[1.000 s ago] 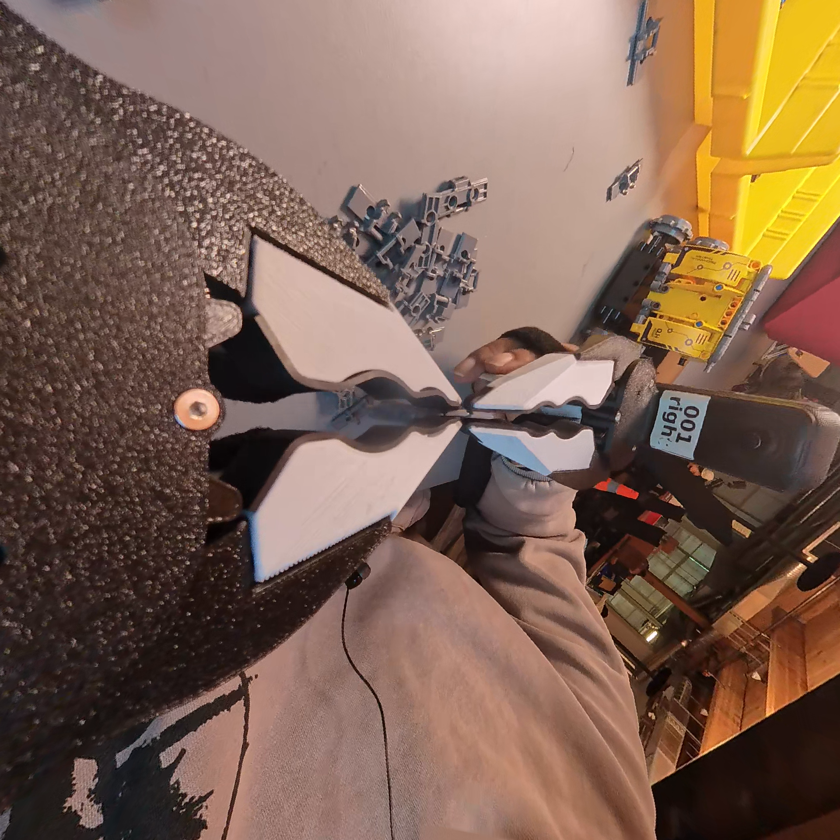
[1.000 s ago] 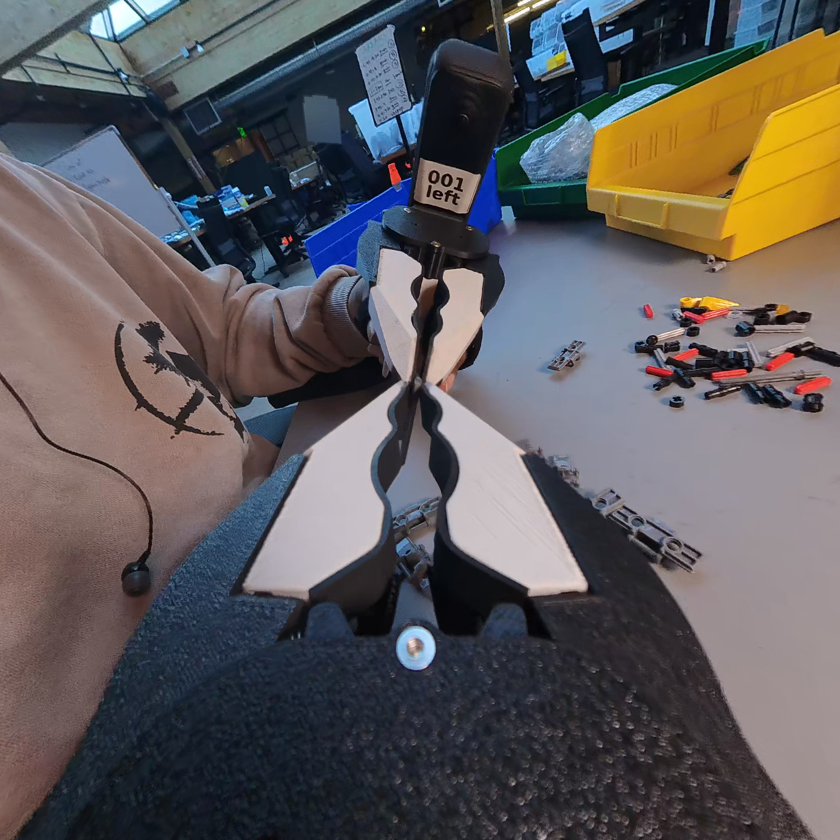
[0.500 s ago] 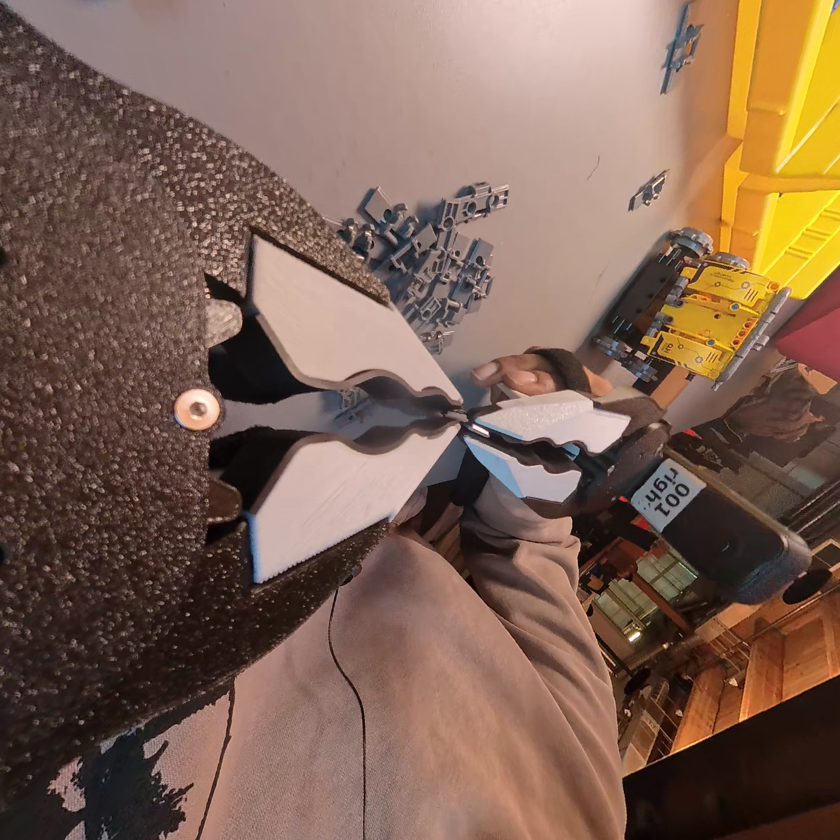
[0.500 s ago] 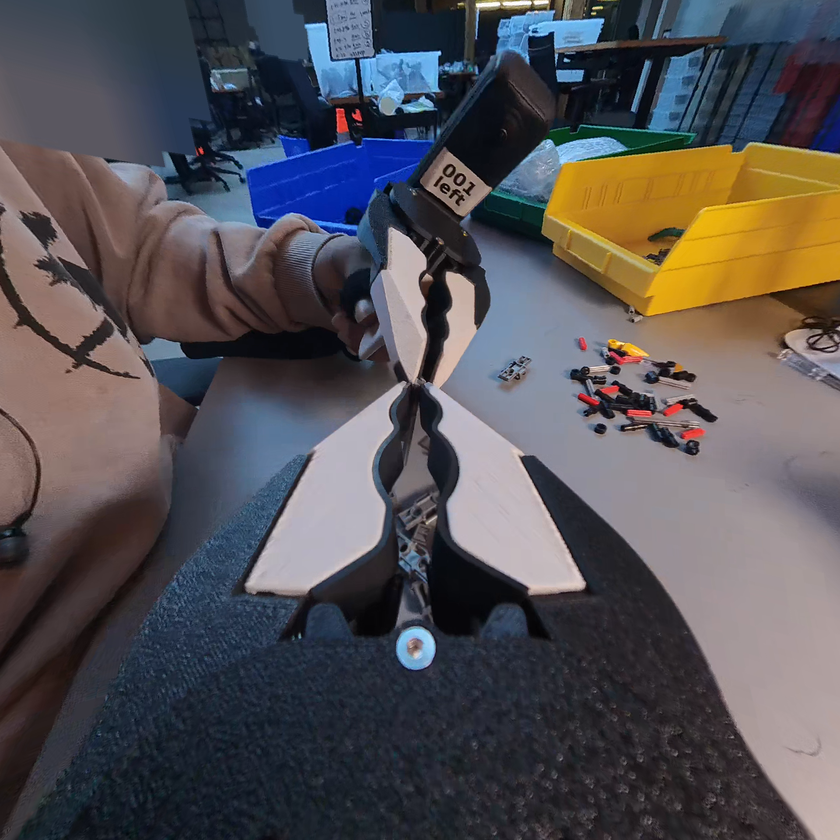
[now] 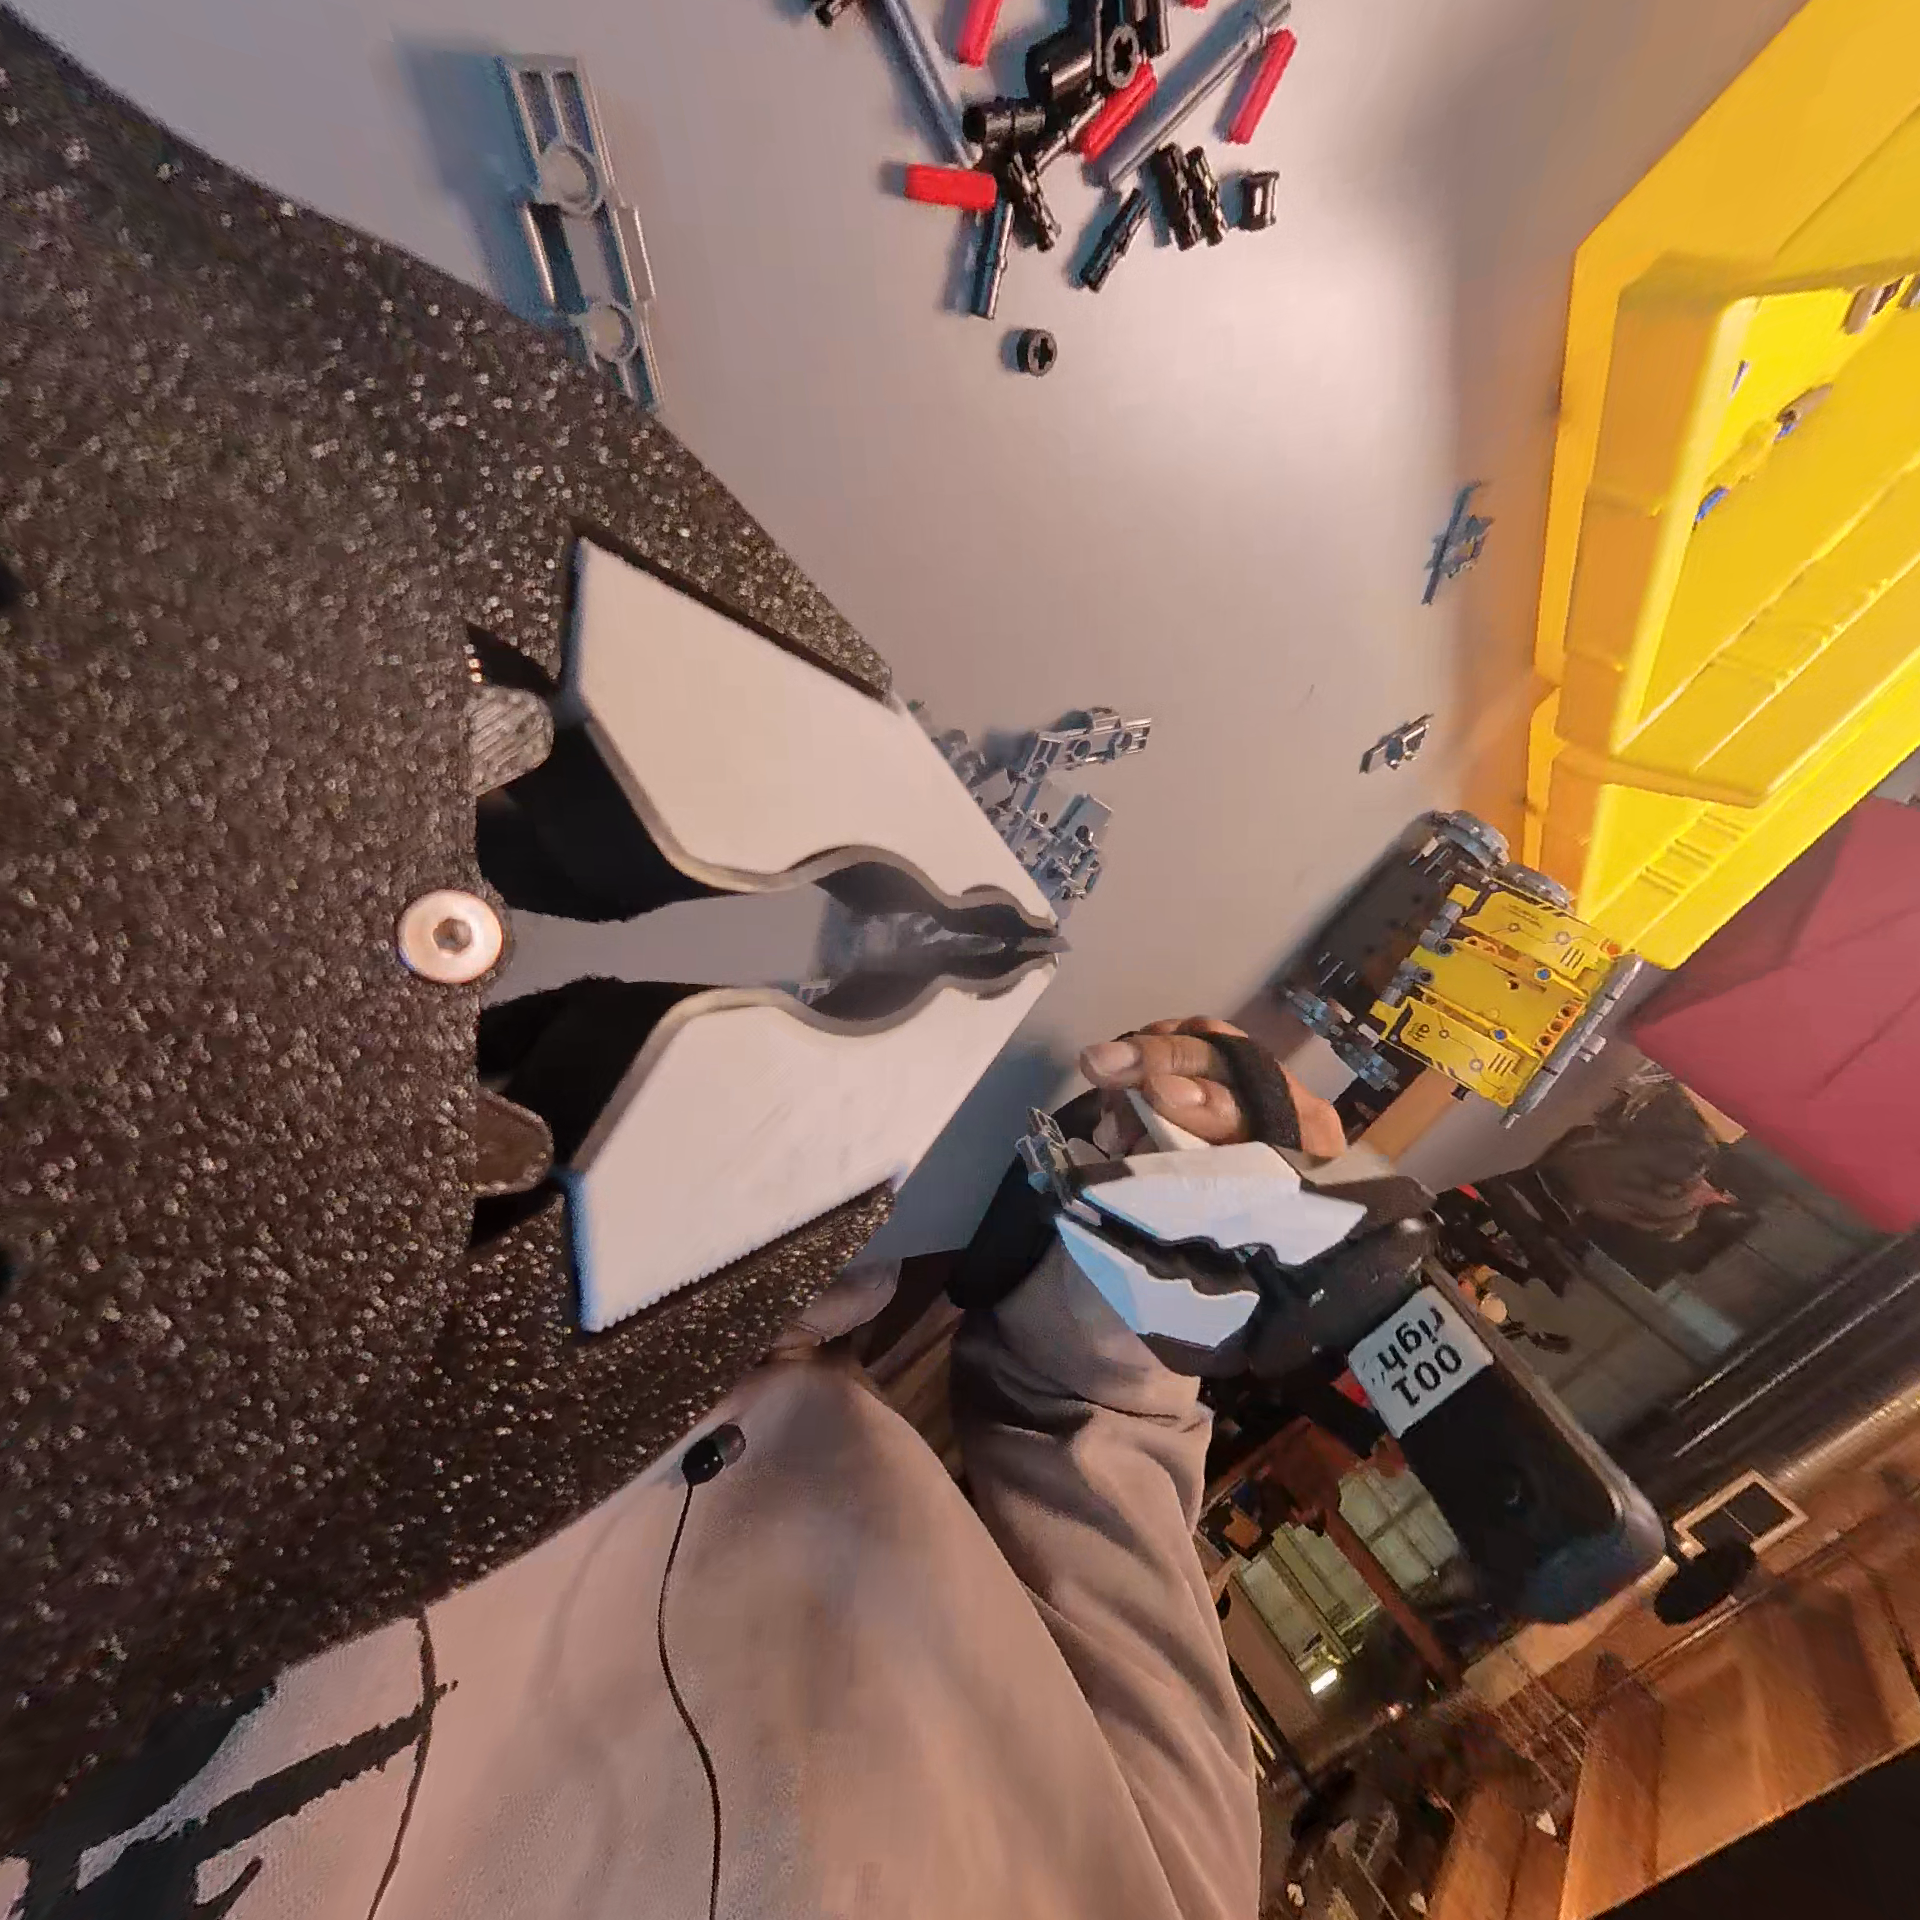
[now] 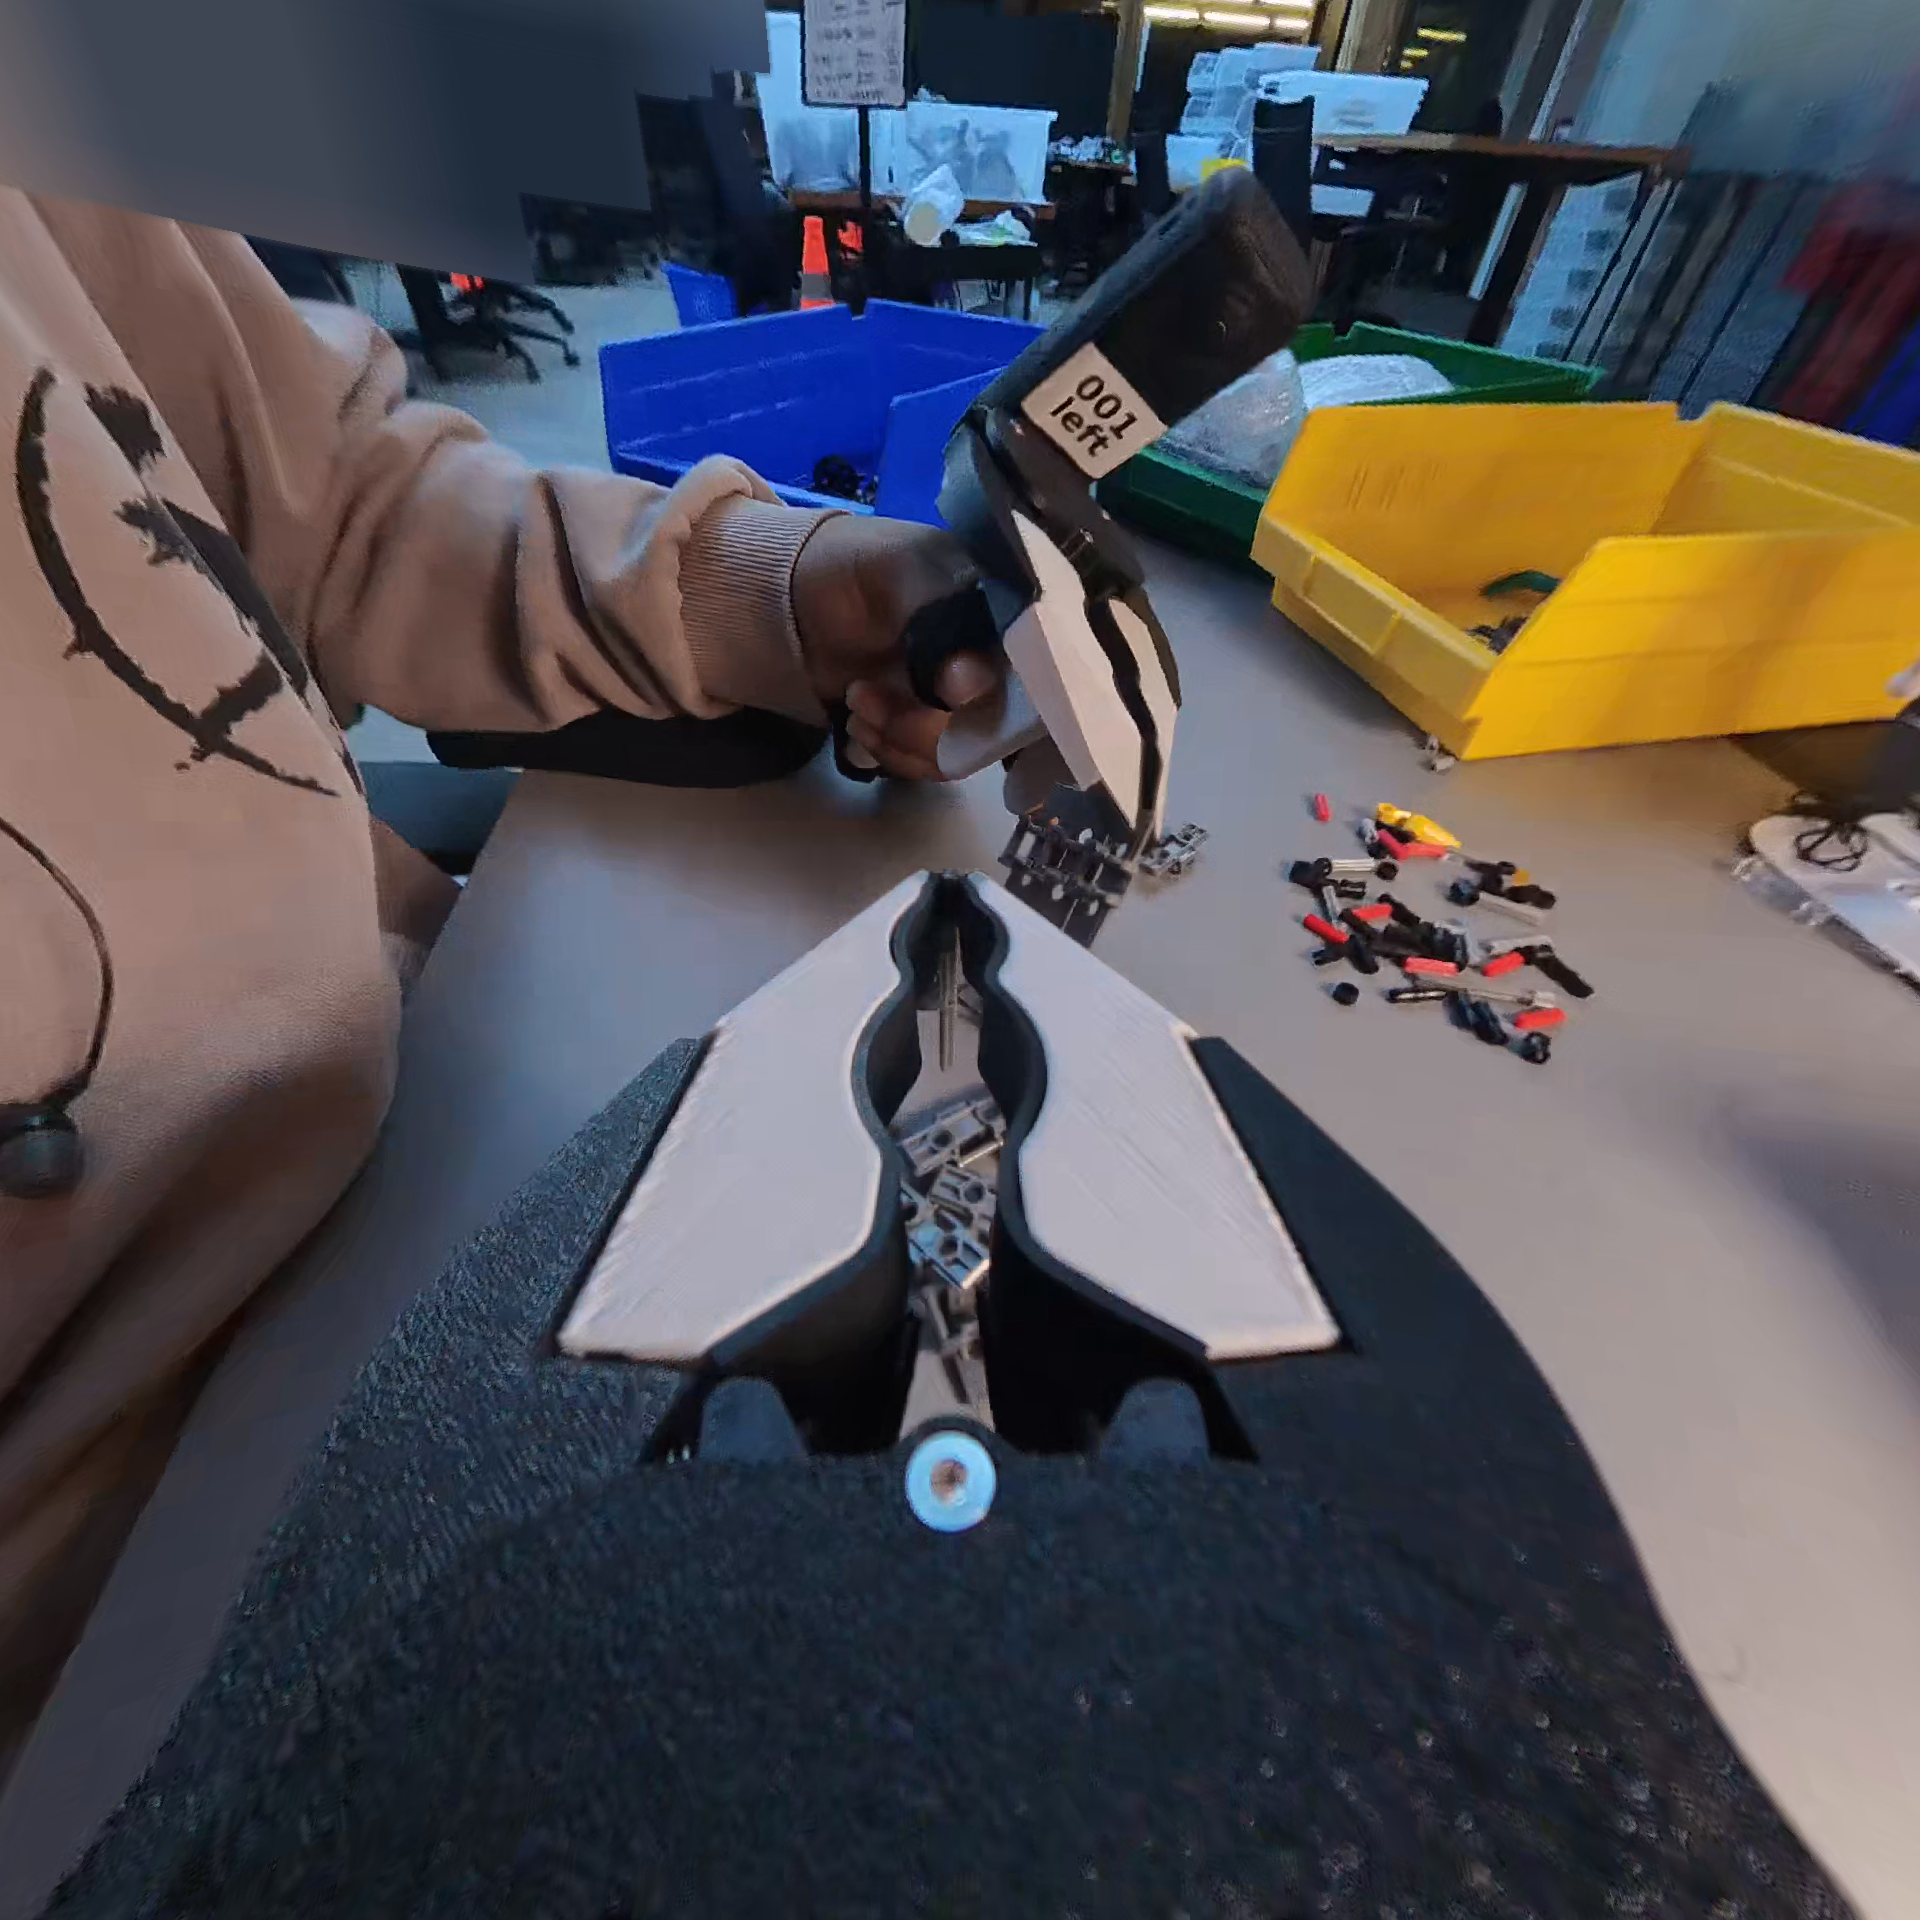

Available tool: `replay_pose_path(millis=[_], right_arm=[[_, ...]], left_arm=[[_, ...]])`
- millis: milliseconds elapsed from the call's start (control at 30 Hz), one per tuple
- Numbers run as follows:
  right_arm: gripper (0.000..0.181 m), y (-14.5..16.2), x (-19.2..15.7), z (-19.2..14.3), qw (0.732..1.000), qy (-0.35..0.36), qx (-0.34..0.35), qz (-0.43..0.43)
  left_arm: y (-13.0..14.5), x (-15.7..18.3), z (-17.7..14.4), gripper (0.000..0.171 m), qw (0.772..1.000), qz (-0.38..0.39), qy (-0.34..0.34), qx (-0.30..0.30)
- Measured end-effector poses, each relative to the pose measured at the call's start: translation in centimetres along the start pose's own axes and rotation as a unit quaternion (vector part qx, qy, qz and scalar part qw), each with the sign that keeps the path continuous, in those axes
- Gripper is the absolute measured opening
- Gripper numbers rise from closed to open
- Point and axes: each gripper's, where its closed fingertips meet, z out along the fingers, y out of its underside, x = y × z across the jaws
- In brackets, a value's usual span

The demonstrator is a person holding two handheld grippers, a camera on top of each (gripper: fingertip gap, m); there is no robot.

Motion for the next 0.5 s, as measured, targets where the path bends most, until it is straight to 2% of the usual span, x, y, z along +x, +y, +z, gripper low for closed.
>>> replay_pose_path(millis=[100,233,500], right_arm=[[0.001,0.5,0.8,0.3,0.999,0.011,-0.007,0.029],[0.023,1.8,1.8,0.7,0.997,0.034,-0.032,0.054],[0.024,1.3,1.2,1.2,0.995,0.011,-0.012,0.093]], left_arm=[[0.0,0.0,0.0,0.002,1.000,-0.012,0.013,0.005],[0.1,0.6,0.3,0.002,1.000,-0.005,0.027,0.002],[0.9,2.6,1.3,0.002,0.998,0.027,0.060,-0.016]])
